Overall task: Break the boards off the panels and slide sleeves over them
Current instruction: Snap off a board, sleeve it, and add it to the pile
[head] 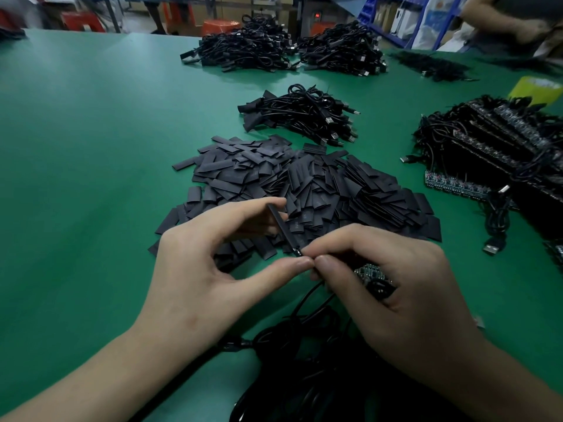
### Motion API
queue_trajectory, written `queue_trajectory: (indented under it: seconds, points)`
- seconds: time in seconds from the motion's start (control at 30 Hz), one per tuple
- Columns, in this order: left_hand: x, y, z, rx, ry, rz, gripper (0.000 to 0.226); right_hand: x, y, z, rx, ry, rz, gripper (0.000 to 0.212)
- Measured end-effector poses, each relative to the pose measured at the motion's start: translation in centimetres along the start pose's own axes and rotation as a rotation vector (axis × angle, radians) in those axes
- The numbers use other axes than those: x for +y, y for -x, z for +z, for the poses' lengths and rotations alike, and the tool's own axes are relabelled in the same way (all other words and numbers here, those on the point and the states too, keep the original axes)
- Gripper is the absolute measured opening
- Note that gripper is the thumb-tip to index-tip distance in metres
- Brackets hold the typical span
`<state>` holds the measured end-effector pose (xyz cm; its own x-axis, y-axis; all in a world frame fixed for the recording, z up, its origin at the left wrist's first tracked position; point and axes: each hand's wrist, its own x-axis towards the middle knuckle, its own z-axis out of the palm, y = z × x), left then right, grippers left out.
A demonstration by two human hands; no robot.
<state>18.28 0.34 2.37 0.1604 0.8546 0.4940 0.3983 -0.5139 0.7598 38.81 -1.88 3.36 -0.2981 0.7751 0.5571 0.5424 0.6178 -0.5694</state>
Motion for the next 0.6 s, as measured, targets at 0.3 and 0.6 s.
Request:
queue_trajectory:
  seconds: [0.3, 0.6]
  points:
    - [0.75, -0.19, -0.43, -0.027, -0.146, 0.082, 0.051, 0.46, -0.44, -0.49, 0.023, 0.018, -0.003, 0.008]
    - [0.64, -0.13, -0.28, -0.045, -0.161, 0.096, 0.05, 0.43, -0.27, -0.45, 0.025, 0.063, -0.051, 0.01]
